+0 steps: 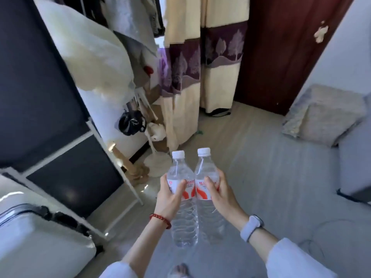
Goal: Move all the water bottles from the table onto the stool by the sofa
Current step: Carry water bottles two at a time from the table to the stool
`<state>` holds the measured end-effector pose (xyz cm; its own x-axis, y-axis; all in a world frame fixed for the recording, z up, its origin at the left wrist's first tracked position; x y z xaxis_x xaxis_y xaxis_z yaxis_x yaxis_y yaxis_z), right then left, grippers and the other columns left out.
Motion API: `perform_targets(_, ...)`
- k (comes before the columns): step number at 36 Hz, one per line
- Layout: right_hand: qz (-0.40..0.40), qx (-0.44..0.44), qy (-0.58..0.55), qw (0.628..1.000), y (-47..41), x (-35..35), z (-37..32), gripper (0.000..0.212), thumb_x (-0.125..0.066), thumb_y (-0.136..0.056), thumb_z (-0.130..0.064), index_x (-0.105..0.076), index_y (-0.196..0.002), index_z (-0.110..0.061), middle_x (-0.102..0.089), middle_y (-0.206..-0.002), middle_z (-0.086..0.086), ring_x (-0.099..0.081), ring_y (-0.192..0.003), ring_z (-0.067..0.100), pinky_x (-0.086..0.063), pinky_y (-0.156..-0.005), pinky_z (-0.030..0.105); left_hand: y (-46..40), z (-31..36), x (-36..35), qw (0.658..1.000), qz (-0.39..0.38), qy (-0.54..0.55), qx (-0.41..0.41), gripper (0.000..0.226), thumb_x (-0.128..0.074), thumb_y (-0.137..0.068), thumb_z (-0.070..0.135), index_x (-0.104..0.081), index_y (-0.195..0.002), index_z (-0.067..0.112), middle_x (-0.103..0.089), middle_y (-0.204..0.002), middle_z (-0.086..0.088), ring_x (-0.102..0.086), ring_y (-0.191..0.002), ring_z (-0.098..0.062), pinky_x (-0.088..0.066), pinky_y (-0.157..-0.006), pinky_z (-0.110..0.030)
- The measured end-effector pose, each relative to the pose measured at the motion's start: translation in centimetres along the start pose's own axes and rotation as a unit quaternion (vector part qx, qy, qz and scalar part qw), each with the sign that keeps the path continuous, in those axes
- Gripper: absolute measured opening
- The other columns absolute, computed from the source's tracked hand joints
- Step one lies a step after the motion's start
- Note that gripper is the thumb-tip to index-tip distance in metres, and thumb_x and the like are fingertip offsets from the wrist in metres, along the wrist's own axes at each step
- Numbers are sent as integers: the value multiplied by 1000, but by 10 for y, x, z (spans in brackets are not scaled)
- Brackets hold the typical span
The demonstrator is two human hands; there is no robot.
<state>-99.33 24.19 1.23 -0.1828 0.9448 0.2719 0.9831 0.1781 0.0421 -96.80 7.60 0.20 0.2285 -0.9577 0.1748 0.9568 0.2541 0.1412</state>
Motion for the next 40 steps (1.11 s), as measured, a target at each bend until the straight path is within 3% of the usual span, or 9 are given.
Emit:
perform_targets(6, 93, -35, 41, 994, -101, 103, 41, 37, -48, -89, -44, -35, -122, -36, -60, -64, -33, -58, -60, -9, -41, -54, 5, -125, 21, -114, 996, -78, -42, -32, 37, -58, -84, 34, -38, -113, 21, -58, -93, 12, -61, -70, 12, -47, -56, -7)
perform_targets(11, 140, -66, 87, 984, -195, 190, 54, 63, -42, -79, -63, -29, -132, -33, -65, -79, -4, -63, -74, 12, -52, -72, 31, -238, 55, -211, 988, -133, -57, -54, 37, -59, -84, 34, -39, -112, 22, -57, -91, 17, -60, -73, 8, -45, -58, -7)
perform_targets(14, 167, -67, 100, 979, -240, 240, 58, 58, -42, -80, -60, -31, -130, -32, -61, -72, -13, -59, -66, 1, -47, -64, 25, -289, 80, -264, 983, -159, -62, -66, 35, -59, -84, 35, -38, -111, 25, -57, -90, 18, -59, -77, 5, -44, -57, -5)
perform_targets(18, 214, -105, 90, 967, -292, 320, 78, 55, -43, -85, -56, -30, -131, -30, -61, -80, -18, -62, -75, 1, -51, -69, 27, -354, 107, -356, 972, -216, -75, -51, 36, -57, -84, 39, -39, -110, 22, -60, -92, 11, -63, -82, -8, -49, -68, -23)
perform_targets(22, 254, -147, 82, 952, -336, 398, 107, 59, -41, -87, -56, -24, -136, -28, -63, -100, -1, -65, -90, 17, -53, -82, 37, -408, 129, -450, 959, -258, -95, -63, 28, -58, -83, 39, -41, -99, 23, -61, -86, 8, -63, -78, -8, -50, -66, -24)
perform_targets(25, 278, -165, 68, 944, -370, 456, 135, 58, -42, -89, -52, -25, -136, -23, -63, -98, -2, -65, -86, 15, -54, -79, 34, -444, 133, -523, 950, -298, -81, -39, 30, -62, -82, 39, -42, -98, 23, -61, -90, 2, -65, -86, -24, -54, -76, -48)
perform_targets(28, 302, -186, 73, 932, -409, 520, 163, 60, -42, -88, -53, -25, -137, -23, -60, -81, -3, -62, -79, 16, -50, -76, 35, -483, 138, -597, 946, -315, -74, -24, 30, -63, -80, 41, -43, -98, 27, -61, -92, 3, -65, -88, -24, -54, -77, -53)
perform_targets(35, 328, -202, 48, 922, -517, 686, 203, 56, -44, -87, -51, -28, -133, -24, -67, -96, 1, -64, -89, 20, -51, -84, 46, -582, 185, -771, 937, -337, -93, -24, 28, -61, -82, 37, -42, -99, 25, -66, -80, 1, -67, -78, -18, -57, -70, -45)
perform_targets(40, 333, -205, 47, 919, -582, 774, 215, 53, -43, -88, -51, -31, -132, -24, -65, -92, -4, -63, -83, 14, -52, -78, 36, -652, 218, -857, 946, -308, -92, -33, 19, -59, -82, 37, -42, -88, 30, -66, -74, 4, -64, -66, -6, -44, -46, -8)
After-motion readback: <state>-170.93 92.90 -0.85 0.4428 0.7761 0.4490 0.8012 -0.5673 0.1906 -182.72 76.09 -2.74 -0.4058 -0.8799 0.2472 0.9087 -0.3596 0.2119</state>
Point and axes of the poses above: each hand's wrist, its own y-axis away from the middle knuckle, its own x-axis out of the back of the hand, z = x × y, the point moved 8 cm from there along -y, towards the middle knuckle
